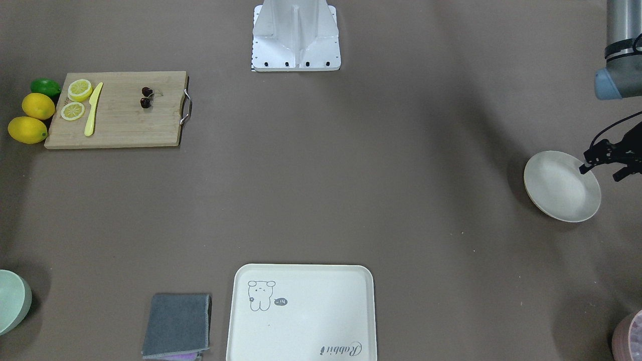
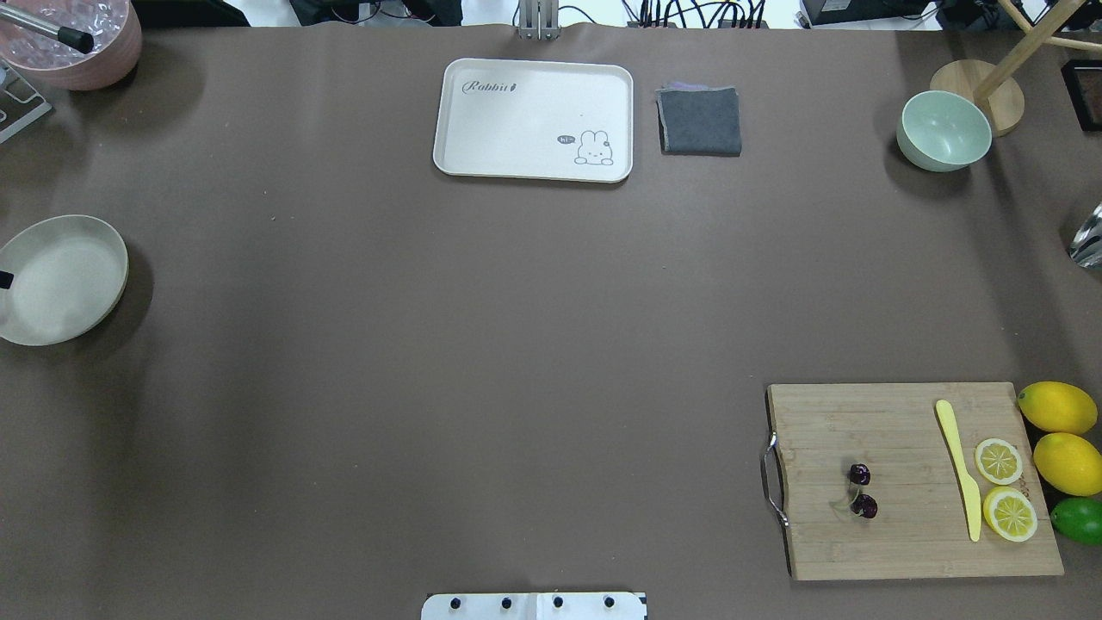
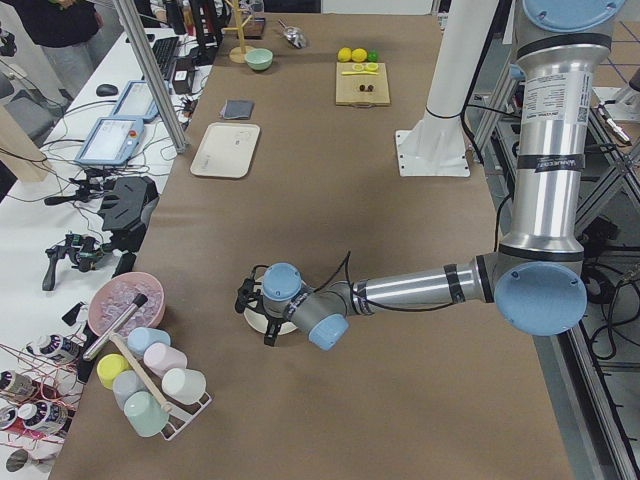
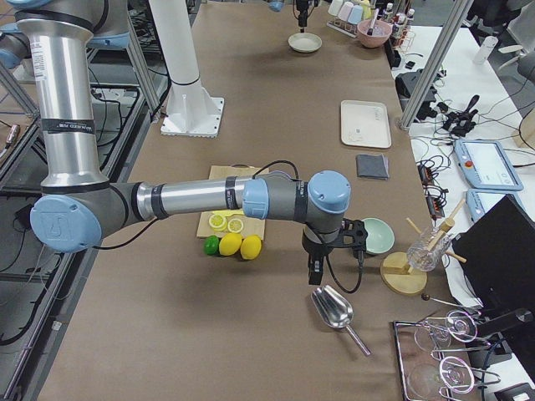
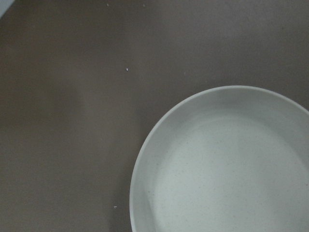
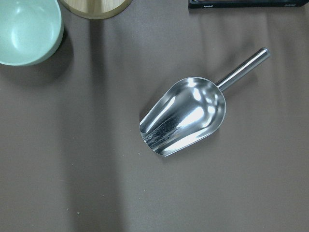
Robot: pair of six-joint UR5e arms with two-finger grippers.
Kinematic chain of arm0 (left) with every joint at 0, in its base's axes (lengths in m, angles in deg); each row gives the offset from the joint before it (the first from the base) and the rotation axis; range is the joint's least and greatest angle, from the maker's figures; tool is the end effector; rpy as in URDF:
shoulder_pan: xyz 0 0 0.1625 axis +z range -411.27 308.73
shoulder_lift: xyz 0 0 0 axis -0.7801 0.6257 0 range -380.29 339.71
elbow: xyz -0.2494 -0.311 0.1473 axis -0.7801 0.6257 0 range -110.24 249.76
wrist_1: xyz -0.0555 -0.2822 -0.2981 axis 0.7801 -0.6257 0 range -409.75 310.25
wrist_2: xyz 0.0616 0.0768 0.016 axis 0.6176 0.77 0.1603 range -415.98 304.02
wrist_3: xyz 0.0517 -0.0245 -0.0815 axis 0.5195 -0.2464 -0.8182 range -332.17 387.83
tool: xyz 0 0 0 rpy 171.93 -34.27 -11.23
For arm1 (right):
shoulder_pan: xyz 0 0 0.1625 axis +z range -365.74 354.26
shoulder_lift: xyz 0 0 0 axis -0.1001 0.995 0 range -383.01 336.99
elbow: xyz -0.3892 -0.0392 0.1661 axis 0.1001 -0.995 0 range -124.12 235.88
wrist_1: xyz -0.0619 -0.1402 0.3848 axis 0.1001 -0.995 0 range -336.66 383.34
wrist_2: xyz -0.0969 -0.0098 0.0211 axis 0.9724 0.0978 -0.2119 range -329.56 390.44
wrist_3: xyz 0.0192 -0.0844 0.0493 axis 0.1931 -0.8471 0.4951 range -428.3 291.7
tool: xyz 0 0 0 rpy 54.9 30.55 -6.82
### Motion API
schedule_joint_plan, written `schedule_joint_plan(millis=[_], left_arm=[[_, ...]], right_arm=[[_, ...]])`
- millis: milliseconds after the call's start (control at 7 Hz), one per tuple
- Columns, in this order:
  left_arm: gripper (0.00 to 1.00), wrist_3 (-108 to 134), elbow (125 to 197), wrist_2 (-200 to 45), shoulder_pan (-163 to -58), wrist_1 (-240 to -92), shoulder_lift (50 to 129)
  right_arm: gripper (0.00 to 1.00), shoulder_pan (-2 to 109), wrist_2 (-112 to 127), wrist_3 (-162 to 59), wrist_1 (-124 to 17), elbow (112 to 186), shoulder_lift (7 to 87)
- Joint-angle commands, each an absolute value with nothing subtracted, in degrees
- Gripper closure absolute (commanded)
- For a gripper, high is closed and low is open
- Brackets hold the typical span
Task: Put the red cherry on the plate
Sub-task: 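Grasp the rim of the white plate with the left gripper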
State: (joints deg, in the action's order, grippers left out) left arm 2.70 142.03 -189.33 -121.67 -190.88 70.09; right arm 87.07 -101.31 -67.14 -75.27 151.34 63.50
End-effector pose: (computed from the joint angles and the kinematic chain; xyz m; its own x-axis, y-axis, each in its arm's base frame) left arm 0.1066 -0.4931 0.7092 0.6228 0.2136 -0.7526 -0.0157 0.9652 0.2610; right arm 0.0922 -0.5095 0.5994 0.7442 0.0531 0.6659 -0.0642 0.9979 -0.0077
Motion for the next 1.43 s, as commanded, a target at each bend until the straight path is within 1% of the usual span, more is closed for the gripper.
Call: schedule_joint_plan(millis=[0,143,286,571,714,1000,1286], left_arm=[[0.03,2.78,139.55,-189.31,-120.88,-191.25,70.33],[0.19,2.7,139.02,-189.4,-120.79,-191.25,70.42],[0.52,2.78,138.93,-189.4,-120.79,-191.25,70.42],[0.92,2.78,138.67,-189.4,-120.79,-191.17,70.42],[1.0,2.61,138.67,-189.58,-120.79,-191.08,70.5],[1.0,1.74,138.84,-189.93,-120.88,-190.73,71.38],[1.0,-7.29,138.93,-193.94,-123.32,-188.81,75.58]], right_arm=[[0.0,87.07,-101.39,-66.9,-75.27,152.12,63.56],[0.0,87.07,-101.4,-66.98,-75.27,152.21,63.57],[0.0,87.07,-101.4,-66.98,-75.27,152.21,63.57],[0.0,87.07,-101.4,-66.98,-75.27,152.21,63.57],[0.0,87.07,-101.4,-66.9,-75.27,152.56,63.57],[0.0,87.07,-101.4,-65.41,-75.27,153.7,63.74],[0.0,87.07,-101.4,-65.4,-75.27,153.97,64.0]])
